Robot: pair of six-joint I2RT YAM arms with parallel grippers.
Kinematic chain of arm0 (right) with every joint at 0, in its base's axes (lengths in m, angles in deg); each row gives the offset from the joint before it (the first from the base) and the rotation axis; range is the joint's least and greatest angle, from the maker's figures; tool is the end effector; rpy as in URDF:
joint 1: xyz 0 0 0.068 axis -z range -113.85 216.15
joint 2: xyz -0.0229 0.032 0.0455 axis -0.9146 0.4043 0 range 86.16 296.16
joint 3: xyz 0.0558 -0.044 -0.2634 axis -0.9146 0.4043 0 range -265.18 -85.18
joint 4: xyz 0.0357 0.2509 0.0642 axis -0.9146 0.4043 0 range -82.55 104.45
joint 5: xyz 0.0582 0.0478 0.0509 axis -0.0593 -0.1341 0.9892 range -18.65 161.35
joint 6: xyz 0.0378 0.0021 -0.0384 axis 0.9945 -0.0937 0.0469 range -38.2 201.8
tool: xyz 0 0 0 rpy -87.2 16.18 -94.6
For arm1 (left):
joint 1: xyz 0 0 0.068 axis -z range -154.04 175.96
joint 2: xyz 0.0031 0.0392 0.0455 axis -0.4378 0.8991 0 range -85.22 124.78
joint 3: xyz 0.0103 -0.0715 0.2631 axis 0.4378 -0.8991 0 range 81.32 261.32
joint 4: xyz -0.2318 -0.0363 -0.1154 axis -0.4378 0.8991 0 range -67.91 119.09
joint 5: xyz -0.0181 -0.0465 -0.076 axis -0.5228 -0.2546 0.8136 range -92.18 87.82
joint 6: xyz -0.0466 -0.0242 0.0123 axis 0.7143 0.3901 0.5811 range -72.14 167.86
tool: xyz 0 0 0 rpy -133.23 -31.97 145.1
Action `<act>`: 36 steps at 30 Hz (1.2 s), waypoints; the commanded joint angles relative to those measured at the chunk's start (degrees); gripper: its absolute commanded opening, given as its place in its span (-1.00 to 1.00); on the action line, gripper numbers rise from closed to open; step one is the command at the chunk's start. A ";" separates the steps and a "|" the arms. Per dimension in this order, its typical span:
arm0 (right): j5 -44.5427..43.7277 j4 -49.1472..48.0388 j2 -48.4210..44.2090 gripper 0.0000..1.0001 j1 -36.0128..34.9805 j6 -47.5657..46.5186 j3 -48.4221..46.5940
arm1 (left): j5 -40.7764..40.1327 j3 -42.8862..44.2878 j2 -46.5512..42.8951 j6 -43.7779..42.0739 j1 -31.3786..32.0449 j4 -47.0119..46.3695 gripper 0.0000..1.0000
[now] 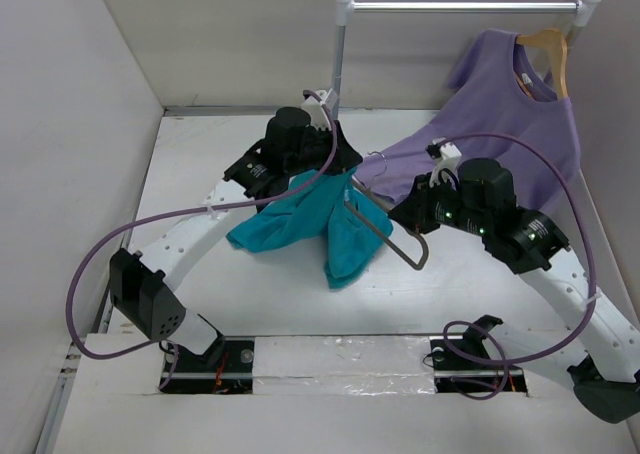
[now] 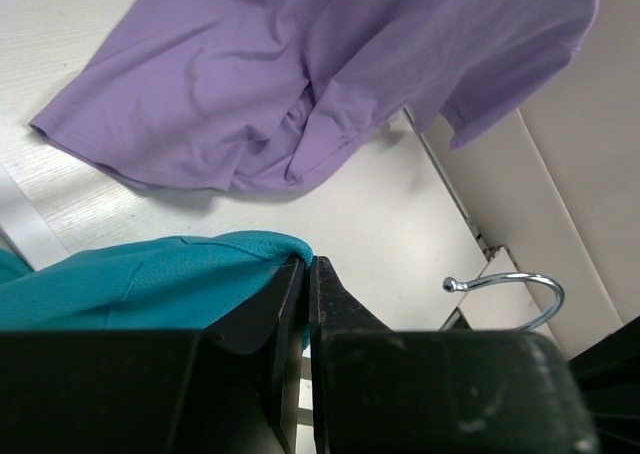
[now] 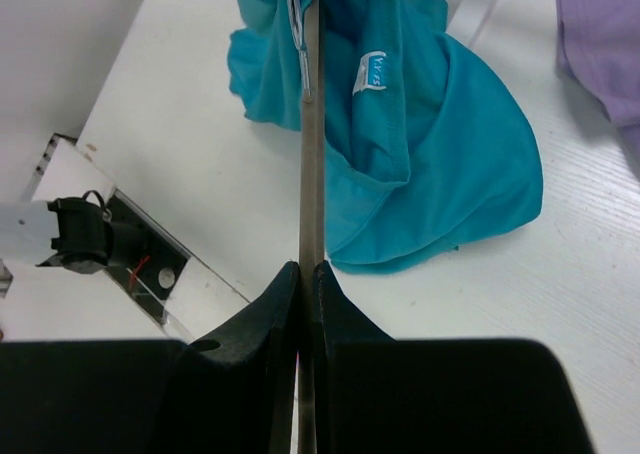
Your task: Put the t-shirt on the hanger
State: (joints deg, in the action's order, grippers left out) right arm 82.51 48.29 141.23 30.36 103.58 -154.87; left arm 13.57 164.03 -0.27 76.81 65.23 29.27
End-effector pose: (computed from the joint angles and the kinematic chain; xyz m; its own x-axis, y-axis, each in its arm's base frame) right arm 0.1489 0.1158 0.4017 -0.5980 0.0177 -0.8013 -0.5306 0.7405 0.4123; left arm 0.2654 -0.2293 0.4092 -0.5060 -0.1880 -0.8418 0.6532 0.5538 -0.5164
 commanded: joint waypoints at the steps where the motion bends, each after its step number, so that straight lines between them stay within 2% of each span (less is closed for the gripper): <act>1: 1.85 -6.92 -0.49 -1.00 -1.12 -0.33 -3.95 | 0.60 4.20 -2.94 -1.70 0.11 0.63 -1.00; 8: 1.85 4.23 -3.91 -1.00 -1.83 -3.59 -5.11 | -7.39 10.52 -5.05 -5.92 0.11 8.72 -1.00; 19: 2.99 11.63 -9.28 -1.00 -1.83 -3.85 -6.68 | -7.58 13.08 -4.35 -5.31 0.11 14.88 -1.00; 25: 3.35 8.21 -7.70 -1.00 -0.78 -5.60 -9.76 | -4.94 13.43 -2.60 -4.25 1.24 16.46 -1.00; 29: 3.26 0.50 -5.59 -1.00 0.37 -5.17 -6.79 | -4.86 13.96 -2.51 -3.64 2.48 16.55 -1.00; 33: -1.49 -5.41 -4.36 -1.00 0.90 -3.76 -5.72 | -5.55 13.26 -4.61 -2.32 2.48 16.55 -1.00; 36: -0.53 -9.89 -2.78 -1.00 1.43 -2.97 -4.23 | -3.97 13.08 -5.49 -1.53 2.48 16.29 -1.00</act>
State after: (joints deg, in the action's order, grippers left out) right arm 82.68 49.69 138.06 31.24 99.95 -159.75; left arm 7.56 174.98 -2.26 73.73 67.48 47.25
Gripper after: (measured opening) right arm 0.115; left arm 0.010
